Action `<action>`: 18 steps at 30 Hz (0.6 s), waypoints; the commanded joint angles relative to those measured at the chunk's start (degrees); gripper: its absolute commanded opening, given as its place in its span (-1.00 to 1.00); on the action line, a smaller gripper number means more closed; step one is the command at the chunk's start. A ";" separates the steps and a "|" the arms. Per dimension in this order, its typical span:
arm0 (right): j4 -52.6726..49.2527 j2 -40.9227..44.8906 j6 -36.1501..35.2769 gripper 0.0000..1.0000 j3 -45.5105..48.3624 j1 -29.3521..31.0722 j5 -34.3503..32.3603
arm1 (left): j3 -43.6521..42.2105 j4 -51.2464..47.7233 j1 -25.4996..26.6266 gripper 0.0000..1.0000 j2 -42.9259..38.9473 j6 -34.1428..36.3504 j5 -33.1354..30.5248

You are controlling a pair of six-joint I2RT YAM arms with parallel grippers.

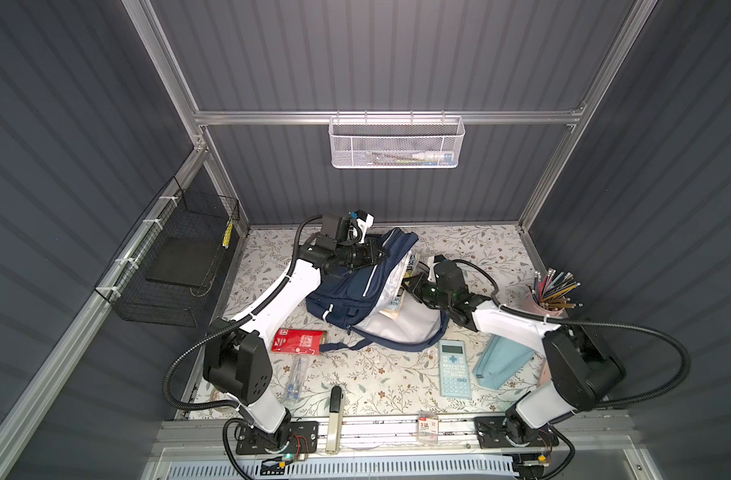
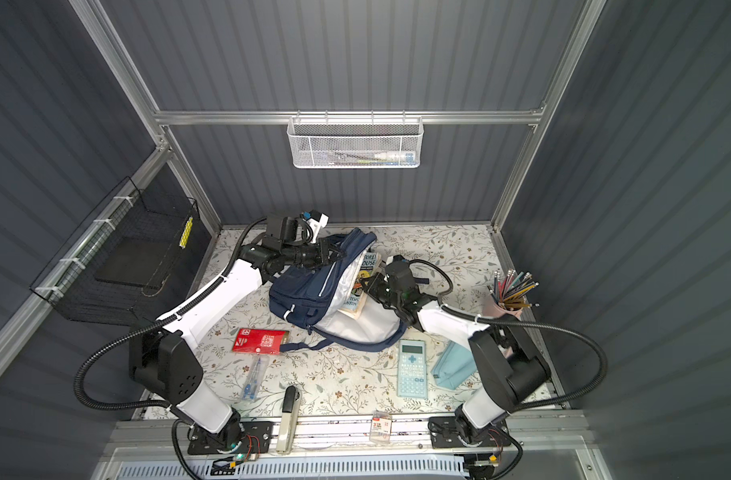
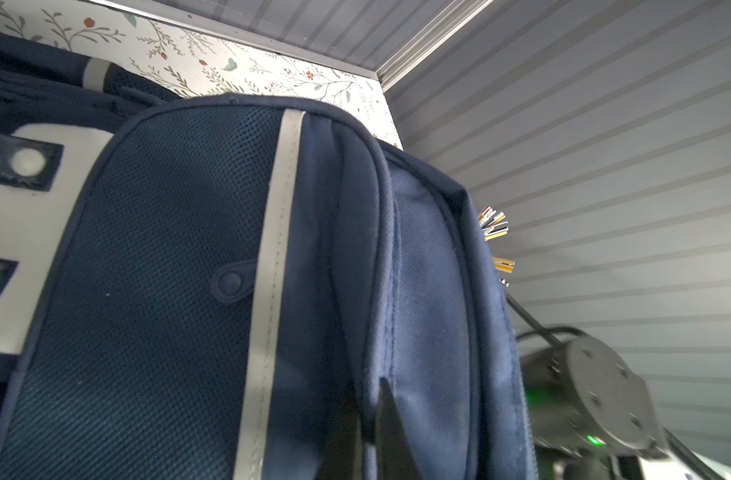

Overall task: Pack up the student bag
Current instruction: 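Lower the book into the open backpack with the right gripper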

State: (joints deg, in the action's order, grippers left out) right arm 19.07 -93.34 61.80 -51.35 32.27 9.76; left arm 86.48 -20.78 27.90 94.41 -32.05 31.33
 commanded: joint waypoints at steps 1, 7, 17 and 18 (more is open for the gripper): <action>7.14 -5.41 3.84 -1.00 -6.97 0.84 -2.06 | 5.24 2.56 -0.21 -1.00 -2.36 1.76 2.51; 5.05 -15.14 4.64 -1.00 -17.48 4.10 -6.82 | 6.10 5.21 -0.21 -1.00 -0.60 -0.70 5.80; 4.47 -17.48 4.33 0.32 -17.46 3.95 -5.65 | 6.09 5.75 -0.57 -1.00 0.62 -0.27 8.66; 4.23 -17.06 4.09 0.34 -16.89 2.89 -3.55 | 5.61 5.99 -0.57 -1.00 0.39 -0.27 8.67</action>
State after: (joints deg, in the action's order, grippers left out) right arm 21.67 -112.22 66.59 -69.54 36.95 4.32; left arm 88.77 -20.78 26.94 96.27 -32.73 34.44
